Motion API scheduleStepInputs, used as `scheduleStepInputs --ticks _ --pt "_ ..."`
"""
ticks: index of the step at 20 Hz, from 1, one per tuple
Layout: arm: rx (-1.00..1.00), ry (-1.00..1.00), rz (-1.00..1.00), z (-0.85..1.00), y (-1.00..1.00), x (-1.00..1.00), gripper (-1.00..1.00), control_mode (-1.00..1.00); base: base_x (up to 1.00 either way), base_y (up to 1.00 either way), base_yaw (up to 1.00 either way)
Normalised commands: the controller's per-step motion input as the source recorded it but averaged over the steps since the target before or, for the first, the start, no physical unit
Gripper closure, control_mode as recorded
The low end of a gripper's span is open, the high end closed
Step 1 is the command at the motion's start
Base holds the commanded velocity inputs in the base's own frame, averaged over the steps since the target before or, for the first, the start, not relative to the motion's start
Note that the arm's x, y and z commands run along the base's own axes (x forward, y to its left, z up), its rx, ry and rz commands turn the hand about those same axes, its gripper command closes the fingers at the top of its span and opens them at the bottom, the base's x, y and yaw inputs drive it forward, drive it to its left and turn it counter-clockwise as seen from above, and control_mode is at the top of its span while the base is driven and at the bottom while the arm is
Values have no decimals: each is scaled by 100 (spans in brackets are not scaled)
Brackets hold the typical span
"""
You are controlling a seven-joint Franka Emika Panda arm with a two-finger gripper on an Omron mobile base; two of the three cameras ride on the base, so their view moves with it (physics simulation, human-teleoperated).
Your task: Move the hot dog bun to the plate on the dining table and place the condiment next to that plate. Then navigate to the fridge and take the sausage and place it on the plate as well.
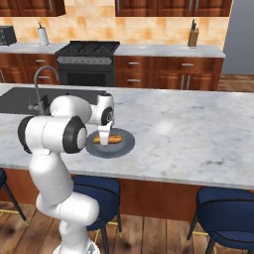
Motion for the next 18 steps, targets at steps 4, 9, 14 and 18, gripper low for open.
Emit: scheduleStepInputs --ticks 4,9,14,18 --pt "0 0 0 -50 6 46 100 -100 0 0 0" --pt "0 1 0 -43 9 47 100 -100 0 0 0" --pt "0 0 0 -40 12 43 -100 -100 0 0 0" --pt "0 0 0 -22 1 15 -100 -100 0 0 0"
